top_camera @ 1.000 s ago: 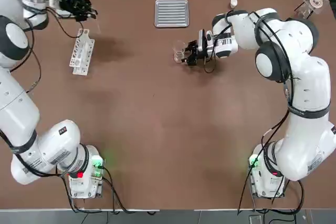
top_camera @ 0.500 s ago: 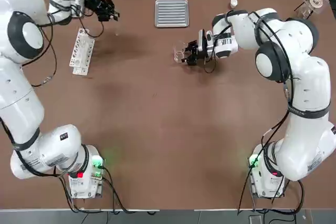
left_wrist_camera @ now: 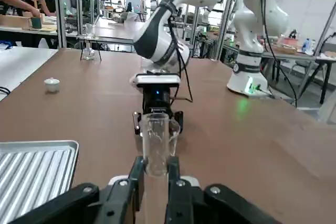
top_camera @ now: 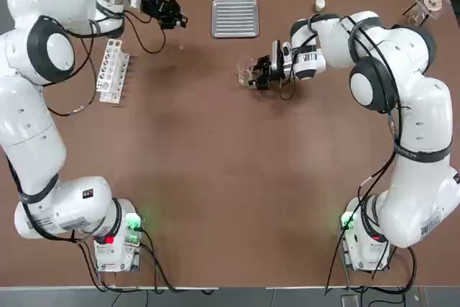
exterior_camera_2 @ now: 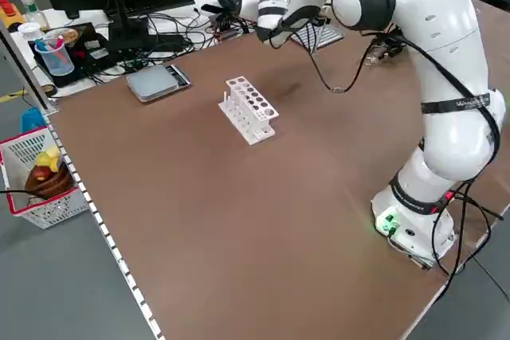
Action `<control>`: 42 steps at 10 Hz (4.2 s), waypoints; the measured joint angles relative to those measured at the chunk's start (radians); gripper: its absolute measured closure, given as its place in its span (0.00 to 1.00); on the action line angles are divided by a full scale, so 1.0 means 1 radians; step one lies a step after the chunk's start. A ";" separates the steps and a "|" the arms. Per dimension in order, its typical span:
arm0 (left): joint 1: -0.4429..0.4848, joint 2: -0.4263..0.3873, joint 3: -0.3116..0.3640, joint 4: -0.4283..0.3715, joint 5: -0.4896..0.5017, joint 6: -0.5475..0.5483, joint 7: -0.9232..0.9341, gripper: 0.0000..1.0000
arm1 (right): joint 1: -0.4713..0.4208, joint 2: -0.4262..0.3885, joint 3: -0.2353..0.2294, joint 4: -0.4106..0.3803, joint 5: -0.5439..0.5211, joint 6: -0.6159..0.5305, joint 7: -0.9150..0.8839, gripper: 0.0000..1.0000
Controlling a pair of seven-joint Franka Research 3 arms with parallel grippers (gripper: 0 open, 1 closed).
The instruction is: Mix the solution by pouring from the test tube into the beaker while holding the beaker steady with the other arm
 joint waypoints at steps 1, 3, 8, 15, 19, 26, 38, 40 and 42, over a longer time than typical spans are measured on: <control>-0.040 0.000 0.000 -0.001 -0.019 0.053 -0.031 0.79 | 0.000 0.000 0.000 0.000 0.000 0.000 0.000 0.31; -0.113 0.000 0.000 -0.002 -0.028 0.167 -0.059 0.79 | 0.000 0.000 0.000 0.000 0.000 0.000 0.000 0.31; -0.212 0.000 0.006 -0.001 -0.029 0.320 -0.145 0.79 | 0.000 0.000 0.000 0.000 0.000 0.000 0.000 0.31; -0.484 -0.019 0.144 0.000 -0.029 0.364 -0.210 0.79 | -0.001 0.000 0.000 0.001 0.001 0.000 0.000 0.31; -0.654 -0.028 0.301 0.008 -0.029 0.366 -0.236 0.79 | -0.002 0.000 -0.001 0.001 0.004 0.000 0.000 0.31; -0.811 -0.028 0.460 0.056 0.072 0.368 -0.415 0.79 | -0.007 0.000 -0.001 0.002 0.007 0.000 0.000 0.31; -1.017 -0.002 0.651 0.081 0.179 0.371 -0.638 0.79 | -0.007 0.000 -0.001 0.002 0.008 -0.002 0.000 0.31; -1.068 0.018 0.706 0.092 0.180 0.372 -0.647 0.79 | -0.007 0.000 -0.001 0.002 0.008 -0.002 0.000 0.31; -1.112 0.029 0.744 0.100 0.198 0.384 -0.658 0.79 | -0.007 0.000 -0.001 0.002 0.008 -0.002 0.000 0.31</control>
